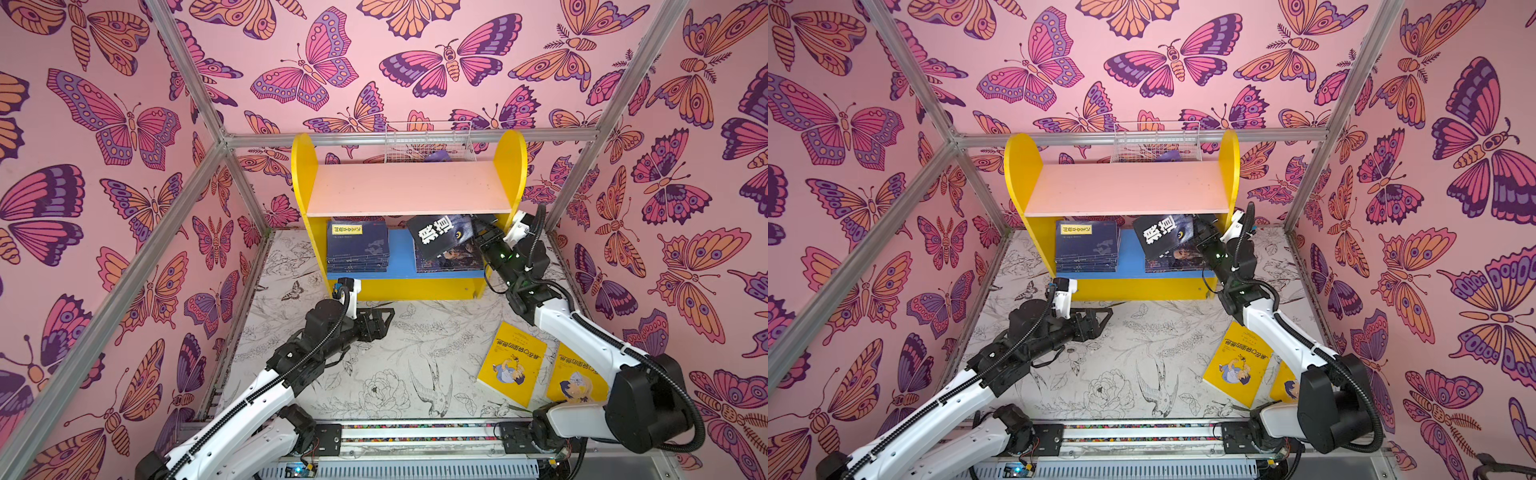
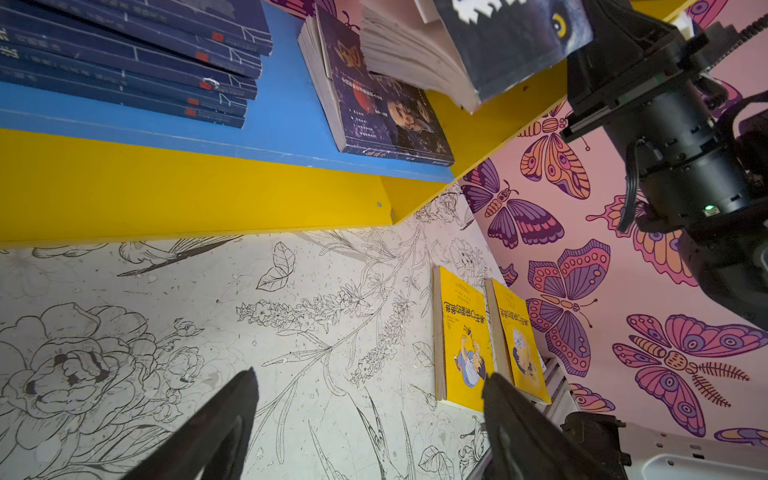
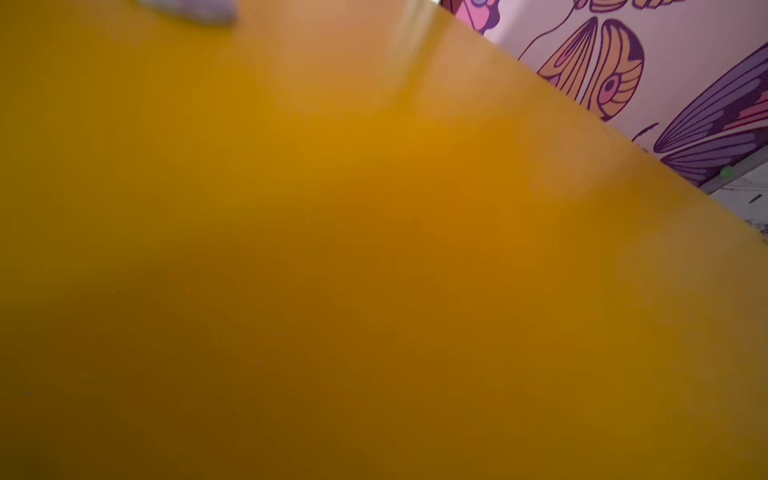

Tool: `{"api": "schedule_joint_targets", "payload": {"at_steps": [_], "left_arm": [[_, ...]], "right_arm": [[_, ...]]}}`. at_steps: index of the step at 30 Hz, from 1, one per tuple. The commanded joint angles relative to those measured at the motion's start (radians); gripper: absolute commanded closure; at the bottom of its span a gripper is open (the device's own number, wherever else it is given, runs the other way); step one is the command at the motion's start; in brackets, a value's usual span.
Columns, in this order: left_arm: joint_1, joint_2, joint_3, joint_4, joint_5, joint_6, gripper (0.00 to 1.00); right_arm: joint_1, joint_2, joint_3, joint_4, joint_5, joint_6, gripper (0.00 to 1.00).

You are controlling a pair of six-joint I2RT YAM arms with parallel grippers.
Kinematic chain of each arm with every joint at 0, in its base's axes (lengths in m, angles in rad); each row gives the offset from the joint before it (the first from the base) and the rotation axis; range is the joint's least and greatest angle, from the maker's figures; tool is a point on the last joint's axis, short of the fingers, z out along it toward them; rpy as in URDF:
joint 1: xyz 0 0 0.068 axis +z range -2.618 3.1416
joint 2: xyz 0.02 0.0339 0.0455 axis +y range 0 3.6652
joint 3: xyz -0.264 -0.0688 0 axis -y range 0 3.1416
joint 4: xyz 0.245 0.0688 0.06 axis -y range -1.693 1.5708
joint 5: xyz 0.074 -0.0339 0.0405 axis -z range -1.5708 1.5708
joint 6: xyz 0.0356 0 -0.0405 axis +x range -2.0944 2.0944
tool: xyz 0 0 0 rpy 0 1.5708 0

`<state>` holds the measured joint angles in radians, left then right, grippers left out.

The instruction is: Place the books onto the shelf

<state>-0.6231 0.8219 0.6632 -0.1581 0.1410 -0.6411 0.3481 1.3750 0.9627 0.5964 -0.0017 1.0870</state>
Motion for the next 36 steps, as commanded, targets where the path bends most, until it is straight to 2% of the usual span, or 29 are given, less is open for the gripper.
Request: {"api": "schedule_joint_targets", "payload": {"at_steps": [1, 5, 9, 14, 15, 17, 19, 22, 24, 31, 36], "left_arm": [[-0.006, -0.006, -0.022, 0.004, -0.005, -0.002, 0.14], [-0.007, 0.008, -0.014, 0.006, 0.006, 0.001, 0.14], [-0.011, 0.021, -0.004, 0.007, 0.013, 0.005, 0.13], [-0.019, 0.022, -0.002, 0.007, 0.010, 0.006, 0.13], [-0.019, 0.023, -0.005, 0.007, 0.010, 0.005, 0.13], [-0.025, 0.029, -0.004, 0.007, 0.006, 0.005, 0.13], [-0.033, 0.034, -0.002, 0.012, 0.006, 0.003, 0.13], [-0.047, 0.049, 0.004, 0.011, -0.004, 0.002, 0.13], [-0.056, 0.063, 0.012, 0.014, -0.009, 0.003, 0.13], [-0.076, 0.167, 0.086, 0.025, -0.029, 0.011, 0.13], [-0.086, 0.272, 0.169, 0.026, -0.040, 0.021, 0.13]], "right_arm": [[0.024, 0.039, 0.053, 0.098, 0.050, 0.033, 1.00], [0.057, 0.109, 0.051, 0.143, 0.138, 0.036, 1.00], [0.097, 0.152, 0.059, 0.108, 0.223, 0.056, 1.00], [0.127, 0.138, 0.027, -0.042, 0.336, 0.133, 0.97], [0.130, 0.134, 0.024, -0.080, 0.343, 0.154, 0.95], [0.133, 0.128, 0.015, -0.158, 0.364, 0.200, 0.84], [0.137, 0.124, 0.014, -0.235, 0.376, 0.244, 0.65], [0.137, 0.127, 0.019, -0.262, 0.347, 0.266, 0.44], [0.137, 0.127, 0.040, -0.322, 0.315, 0.283, 0.34], [0.137, 0.083, 0.069, -0.554, 0.277, 0.377, 0.29], [0.129, 0.054, 0.084, -0.669, 0.306, 0.343, 0.28]]}}
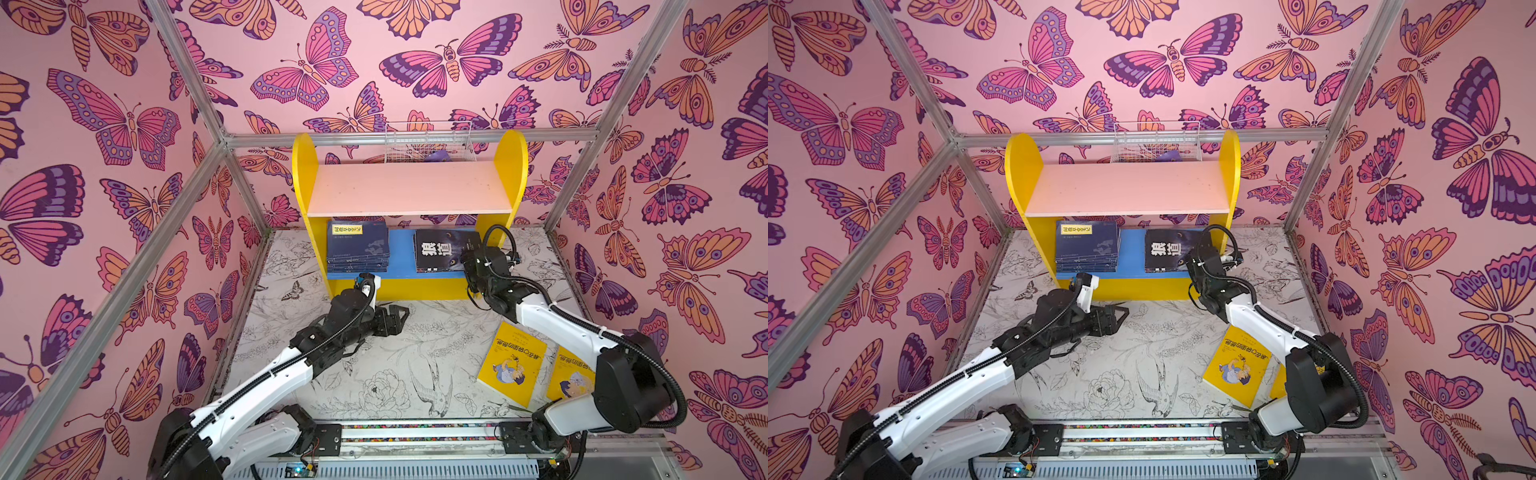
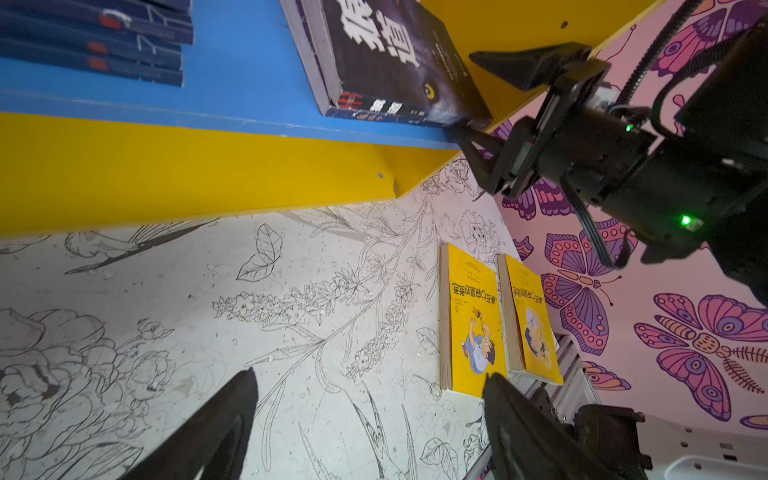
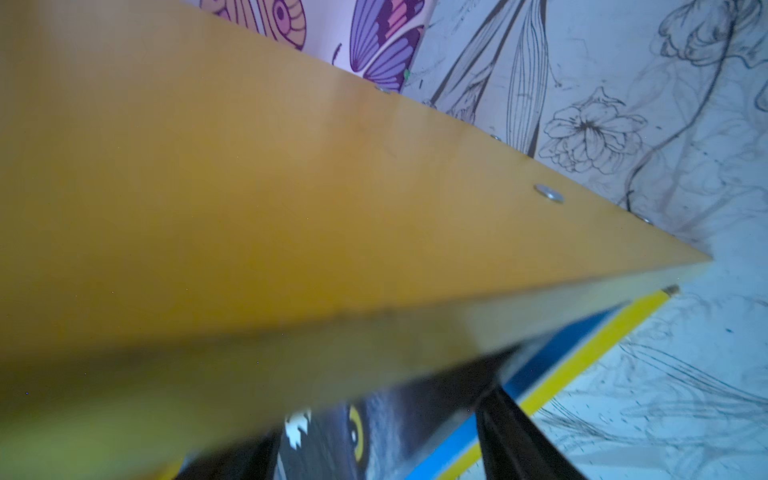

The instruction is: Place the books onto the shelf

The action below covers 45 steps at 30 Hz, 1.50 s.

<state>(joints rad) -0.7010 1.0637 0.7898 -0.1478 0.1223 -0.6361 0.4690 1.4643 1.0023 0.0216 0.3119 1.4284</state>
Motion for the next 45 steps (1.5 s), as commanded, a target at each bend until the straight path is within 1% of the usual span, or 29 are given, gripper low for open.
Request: {"api": "schedule_joint_targets", "payload": {"at_steps": [1, 3, 5, 7, 10, 11, 12, 14, 15, 17, 21, 27, 30, 31, 33, 35, 39, 41, 45], "left_arm": [[-0.012, 0.049, 0.057, 0.018, -0.016, 0.021, 0.13], [-0.017, 0.078, 0.078, 0.017, -0.024, 0.031, 0.13], [-0.019, 0.102, 0.092, 0.025, -0.028, 0.033, 0.13], [-0.018, 0.126, 0.103, 0.031, -0.037, 0.032, 0.14], [-0.020, 0.156, 0.121, 0.029, -0.045, 0.034, 0.15], [-0.021, 0.159, 0.122, 0.030, -0.052, 0.028, 0.15], [-0.021, 0.158, 0.120, 0.030, -0.060, 0.024, 0.15], [-0.020, 0.152, 0.109, 0.030, -0.075, 0.011, 0.15], [-0.020, 0.146, 0.099, 0.031, -0.081, 0.005, 0.15], [-0.020, 0.134, 0.078, 0.029, -0.090, -0.007, 0.15], [-0.021, 0.107, 0.033, 0.029, -0.095, -0.033, 0.15], [-0.020, 0.071, -0.011, 0.028, -0.104, -0.062, 0.15], [-0.021, 0.064, -0.019, 0.028, -0.102, -0.070, 0.16], [-0.022, 0.061, -0.021, 0.028, -0.102, -0.070, 0.16], [-0.022, 0.053, -0.026, 0.027, -0.112, -0.070, 0.16], [-0.022, 0.045, -0.034, 0.028, -0.126, -0.071, 0.16], [-0.020, 0.032, -0.043, 0.017, -0.150, -0.074, 0.15], [-0.020, 0.027, -0.042, 0.016, -0.156, -0.074, 0.15], [-0.021, 0.016, -0.049, 0.015, -0.164, -0.078, 0.15]], "right_arm": [[0.000, -0.041, 0.035, -0.080, -0.021, -0.011, 0.28], [-0.008, -0.051, 0.027, -0.079, -0.033, -0.040, 0.28], [-0.020, -0.060, 0.027, -0.088, -0.074, -0.089, 0.29], [-0.024, -0.072, 0.024, -0.086, -0.112, -0.168, 0.31], [-0.027, -0.069, 0.065, -0.181, -0.192, -0.308, 0.44], [-0.027, -0.069, 0.075, -0.223, -0.217, -0.341, 0.52], [-0.024, -0.070, 0.082, -0.253, -0.233, -0.372, 0.64], [-0.018, -0.059, 0.091, -0.302, -0.265, -0.419, 0.83], [-0.015, -0.051, 0.089, -0.312, -0.285, -0.440, 0.87], [-0.011, -0.034, 0.082, -0.319, -0.313, -0.450, 0.91], [0.003, -0.018, 0.065, -0.273, -0.331, -0.445, 0.92], [0.020, 0.005, 0.089, -0.232, -0.298, -0.427, 0.92], [0.023, 0.009, 0.079, -0.199, -0.309, -0.413, 0.93], [0.032, 0.001, 0.070, -0.183, -0.305, -0.431, 0.94], [0.078, -0.028, 0.050, -0.185, -0.245, -0.492, 0.94], [0.130, -0.052, 0.034, -0.195, -0.210, -0.567, 0.94], [0.230, -0.074, 0.030, -0.291, -0.145, -0.687, 0.94], [0.258, -0.068, 0.033, -0.316, -0.143, -0.728, 0.94], [0.260, -0.028, 0.084, -0.352, -0.176, -0.775, 0.95]]}}
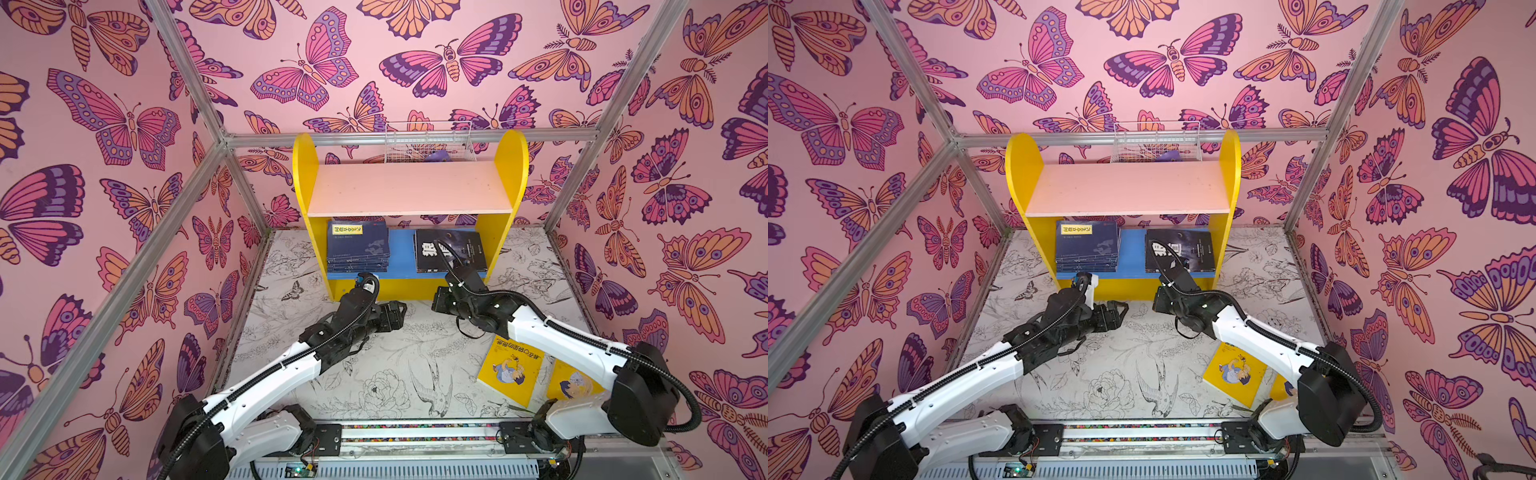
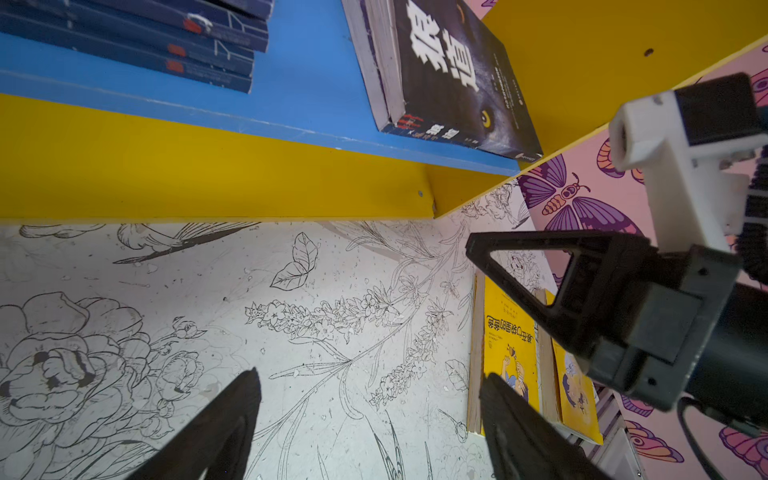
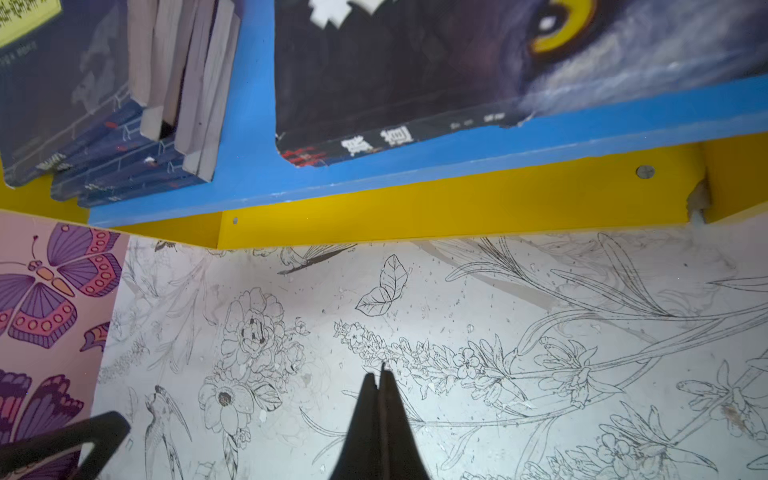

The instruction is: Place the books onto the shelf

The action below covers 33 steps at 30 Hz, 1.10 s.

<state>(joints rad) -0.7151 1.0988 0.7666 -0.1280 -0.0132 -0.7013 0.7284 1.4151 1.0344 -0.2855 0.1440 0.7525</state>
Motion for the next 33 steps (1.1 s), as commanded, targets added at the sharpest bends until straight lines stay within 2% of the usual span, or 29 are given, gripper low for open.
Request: {"api": "schedule_joint_targets", "payload": {"at_steps": [1, 4, 8, 12, 19, 33], "left_arm": [[-0.006, -0.020, -0.028, -0.005, -0.028, -0.013, 0.15], [-0.006, -0.029, -0.032, -0.005, -0.025, -0.019, 0.15], [-0.007, -0.039, -0.040, -0.008, -0.026, -0.023, 0.15], [-0.007, -0.047, -0.045, -0.012, -0.032, -0.026, 0.15], [-0.007, -0.038, -0.039, -0.015, -0.030, -0.021, 0.15], [-0.007, -0.027, -0.033, -0.017, -0.023, -0.021, 0.15]], "right_arm": [[-0.003, 0.036, 0.084, -0.064, -0.009, -0.123, 0.95], [-0.024, 0.092, 0.182, -0.146, -0.021, -0.163, 0.96], [-0.091, 0.150, 0.279, -0.230, -0.098, -0.187, 0.98], [-0.133, 0.213, 0.339, -0.268, -0.157, -0.225, 0.98], [-0.213, 0.266, 0.389, -0.310, -0.280, -0.221, 0.98], [-0.261, 0.287, 0.421, -0.299, -0.196, -0.274, 0.99]]}}
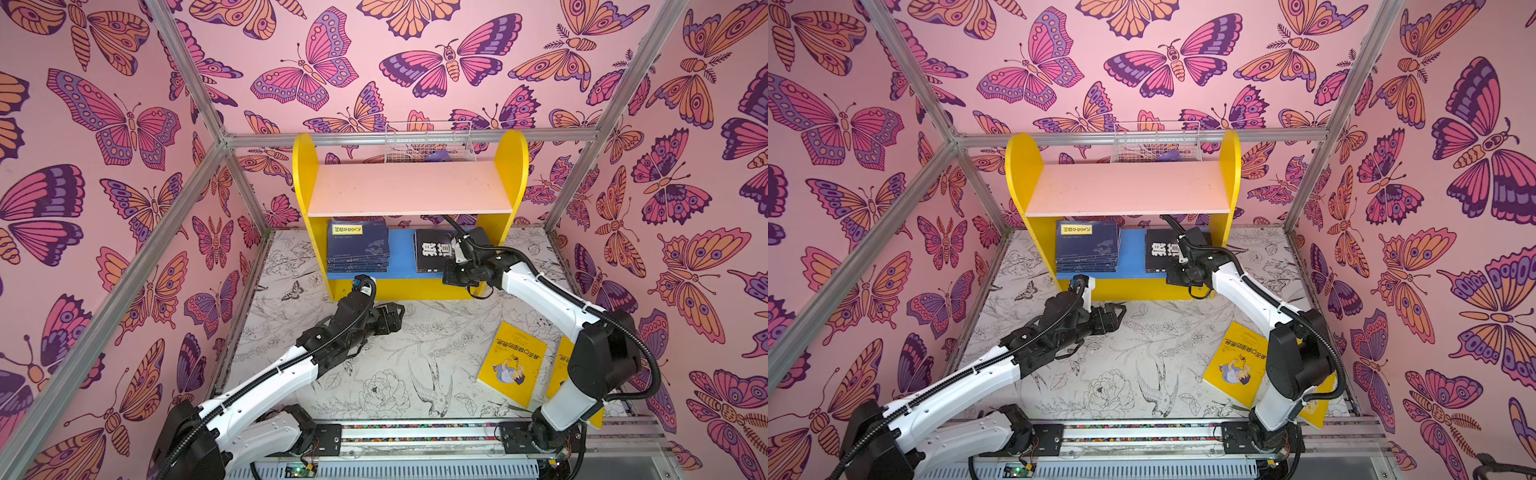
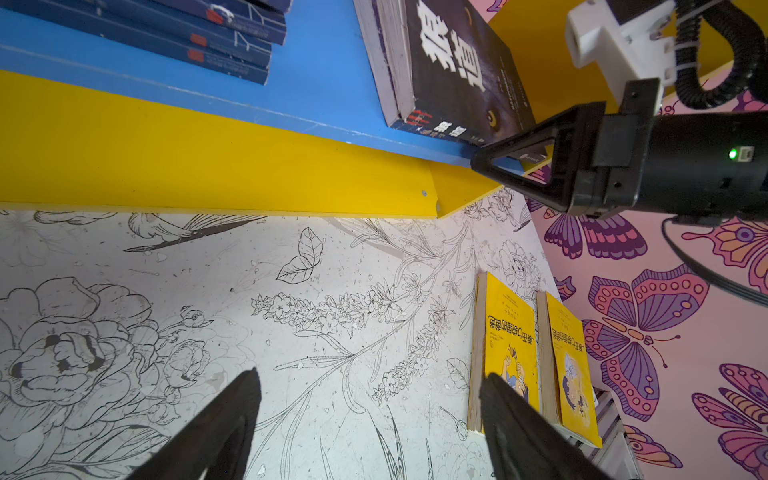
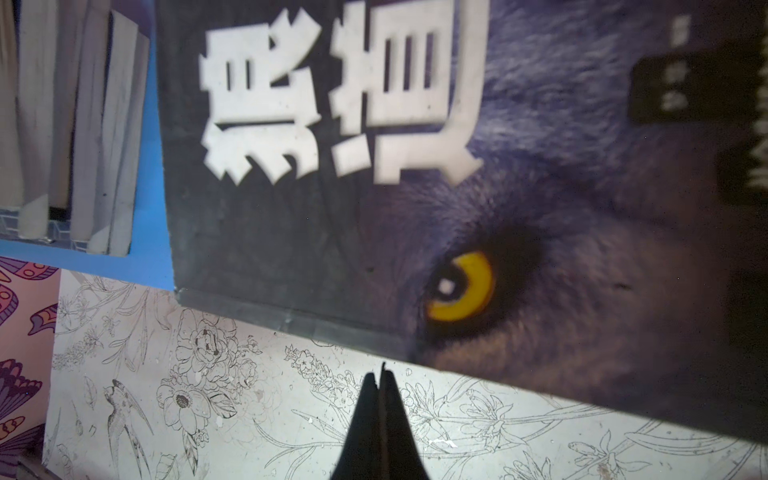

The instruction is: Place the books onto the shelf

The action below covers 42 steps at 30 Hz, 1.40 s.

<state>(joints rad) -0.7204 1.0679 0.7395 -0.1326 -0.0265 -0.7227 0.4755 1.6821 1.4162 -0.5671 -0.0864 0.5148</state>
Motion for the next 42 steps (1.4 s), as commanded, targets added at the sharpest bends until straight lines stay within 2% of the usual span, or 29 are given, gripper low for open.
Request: {"api": "schedule_joint_targets", "payload": {"at_steps": [1, 10, 18, 21, 24, 29, 32, 35, 39, 42], "left_arm": [[-0.001, 0.005, -0.005, -0.013, -0.010, 0.000, 0.15], [-0.002, 0.015, -0.001, -0.016, -0.008, 0.002, 0.15], [-0.002, 0.035, 0.013, -0.013, 0.014, 0.020, 0.15], [-0.008, 0.062, 0.024, -0.002, 0.054, 0.054, 0.15], [-0.033, 0.113, 0.044, 0.015, 0.079, 0.105, 0.15], [-0.113, 0.284, 0.114, 0.069, 0.137, 0.226, 0.15], [-0.169, 0.424, 0.190, 0.111, 0.208, 0.302, 0.15], [-0.228, 0.578, 0.295, 0.109, 0.240, 0.392, 0.14], [-0.282, 0.769, 0.436, 0.105, 0.268, 0.442, 0.12], [-0.314, 0.878, 0.529, 0.083, 0.272, 0.483, 0.11]], "right_arm": [[-0.008, 0.026, 0.047, -0.022, 0.047, -0.040, 0.99], [-0.009, 0.032, 0.063, -0.030, 0.133, -0.076, 1.00], [-0.008, -0.005, 0.044, -0.018, 0.082, -0.063, 1.00], [-0.008, -0.077, -0.019, -0.010, 0.054, -0.034, 0.99], [-0.009, -0.203, -0.147, -0.012, 0.082, 0.044, 0.95], [-0.069, -0.409, -0.394, -0.085, 0.140, 0.183, 0.89], [-0.187, -0.527, -0.535, -0.183, 0.125, 0.288, 0.77], [-0.359, -0.644, -0.670, -0.280, 0.143, 0.368, 0.63], [-0.591, -0.733, -0.785, -0.399, 0.146, 0.390, 0.23], [-0.661, -0.744, -0.840, -0.409, 0.135, 0.368, 0.15]]}}
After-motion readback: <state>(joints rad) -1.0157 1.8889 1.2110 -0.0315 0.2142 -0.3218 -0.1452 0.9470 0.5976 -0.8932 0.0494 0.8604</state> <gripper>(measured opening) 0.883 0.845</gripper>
